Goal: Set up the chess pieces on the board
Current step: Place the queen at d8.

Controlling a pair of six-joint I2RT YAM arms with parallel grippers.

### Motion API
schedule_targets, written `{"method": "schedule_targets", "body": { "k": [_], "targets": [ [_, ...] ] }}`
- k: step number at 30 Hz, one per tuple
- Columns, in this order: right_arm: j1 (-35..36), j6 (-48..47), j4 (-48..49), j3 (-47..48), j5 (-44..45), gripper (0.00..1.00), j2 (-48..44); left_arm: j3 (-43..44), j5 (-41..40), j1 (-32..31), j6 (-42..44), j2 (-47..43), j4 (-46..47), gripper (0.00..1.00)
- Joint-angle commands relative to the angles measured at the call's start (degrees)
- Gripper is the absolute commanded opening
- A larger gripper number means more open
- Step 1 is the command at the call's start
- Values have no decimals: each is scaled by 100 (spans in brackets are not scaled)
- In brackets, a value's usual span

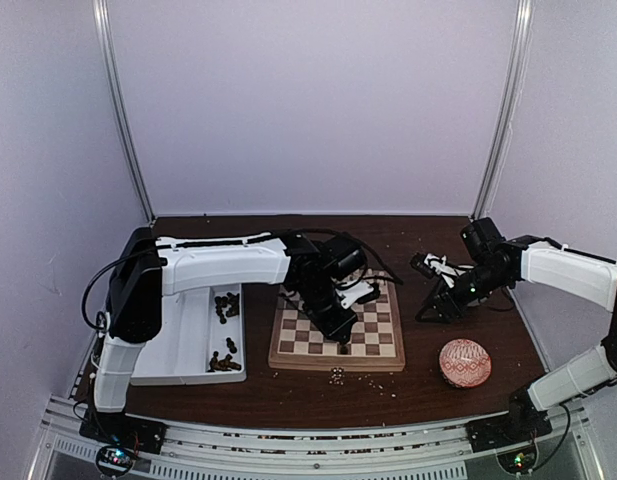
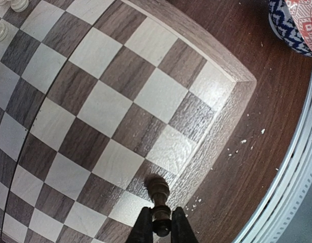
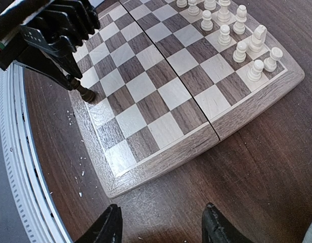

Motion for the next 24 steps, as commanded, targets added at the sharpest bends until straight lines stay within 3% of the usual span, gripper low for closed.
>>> {"method": "schedule_targets", "body": {
  "k": [1,9,15,24],
  "targets": [
    [7,-87,-76,135,28,54,60,179,-75,-19,-22,103,9,0],
    [12,-106,-132,162,2,54,106,175,-112,-17,-45,101,9,0],
    [12,-125,-144,173,-6,54,133,200,-120,-19,-73,90,9,18],
    [12,-142,-171,178,-16,54,149,301,-21,-20,-147,-106,16,31]
  ]
}}
